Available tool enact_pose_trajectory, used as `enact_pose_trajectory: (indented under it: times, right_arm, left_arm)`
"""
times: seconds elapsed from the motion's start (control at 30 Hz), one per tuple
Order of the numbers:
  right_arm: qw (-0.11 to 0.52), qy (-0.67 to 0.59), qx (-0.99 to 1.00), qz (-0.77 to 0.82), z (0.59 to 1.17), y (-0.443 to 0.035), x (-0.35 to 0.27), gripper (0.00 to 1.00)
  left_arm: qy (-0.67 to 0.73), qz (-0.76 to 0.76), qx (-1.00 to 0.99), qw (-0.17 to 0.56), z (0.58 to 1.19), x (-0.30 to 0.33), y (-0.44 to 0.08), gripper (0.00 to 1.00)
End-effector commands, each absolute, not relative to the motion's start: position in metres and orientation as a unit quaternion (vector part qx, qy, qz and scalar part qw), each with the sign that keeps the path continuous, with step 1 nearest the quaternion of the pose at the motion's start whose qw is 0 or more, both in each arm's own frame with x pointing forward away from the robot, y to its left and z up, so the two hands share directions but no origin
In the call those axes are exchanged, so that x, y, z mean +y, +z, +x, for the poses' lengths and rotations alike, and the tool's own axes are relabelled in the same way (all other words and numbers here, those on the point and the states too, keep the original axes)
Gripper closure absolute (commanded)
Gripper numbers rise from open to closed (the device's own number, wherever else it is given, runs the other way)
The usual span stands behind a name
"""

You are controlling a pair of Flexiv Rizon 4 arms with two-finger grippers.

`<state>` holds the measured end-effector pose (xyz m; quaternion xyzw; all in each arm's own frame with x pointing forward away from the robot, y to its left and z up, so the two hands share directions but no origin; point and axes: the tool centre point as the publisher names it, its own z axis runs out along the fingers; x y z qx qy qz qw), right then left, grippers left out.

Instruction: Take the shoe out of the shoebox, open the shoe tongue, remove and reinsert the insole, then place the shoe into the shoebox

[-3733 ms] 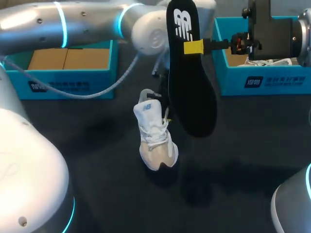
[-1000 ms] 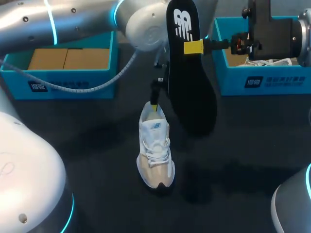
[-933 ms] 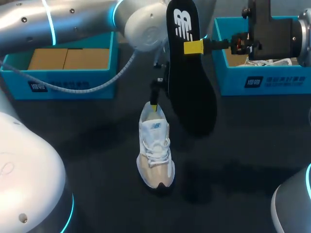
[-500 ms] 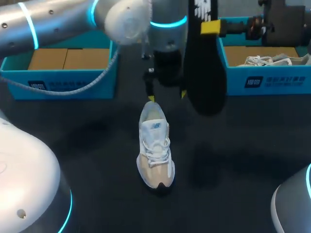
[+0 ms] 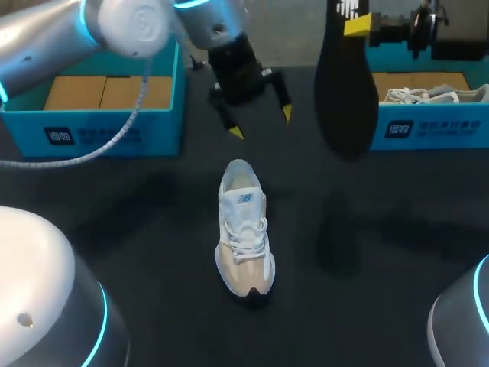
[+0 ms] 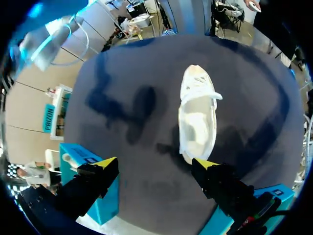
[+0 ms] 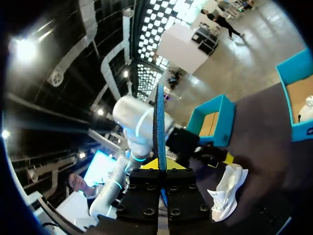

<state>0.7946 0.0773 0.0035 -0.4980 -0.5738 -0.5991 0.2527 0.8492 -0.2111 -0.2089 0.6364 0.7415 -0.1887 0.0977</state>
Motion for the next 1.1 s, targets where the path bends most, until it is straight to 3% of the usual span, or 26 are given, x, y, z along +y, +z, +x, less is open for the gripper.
enact_pose_trajectory:
  times: [0.03, 0.27, 0.53, 0.7, 1.1]
  right_arm:
    - [0.258, -0.602, -0.549, -0.52, 0.809, -0.009, 0.075, 1.0]
    - [0.271, -0.582, -0.518, -0.566, 0.83, -0.026, 0.056, 1.0]
    - [0.336, -0.538, -0.485, -0.602, 0.836, -0.051, 0.051, 1.0]
    - [0.375, -0.519, -0.478, -0.601, 0.835, -0.059, 0.066, 1.0]
    - [0.401, -0.492, -0.474, -0.61, 0.839, -0.075, 0.099, 1.0]
  left_arm:
    - [-0.298, 0.607, 0.697, 0.24, 0.838, -0.199, -0.187, 0.0]
    - [-0.331, 0.602, 0.664, 0.295, 0.829, -0.198, -0.162, 0.0]
    - [-0.362, 0.596, 0.619, 0.362, 0.819, -0.192, -0.142, 0.0]
    - [-0.389, 0.591, 0.588, 0.391, 0.821, -0.197, -0.129, 0.0]
    - [-0.419, 0.582, 0.521, 0.463, 0.814, -0.209, -0.115, 0.0]
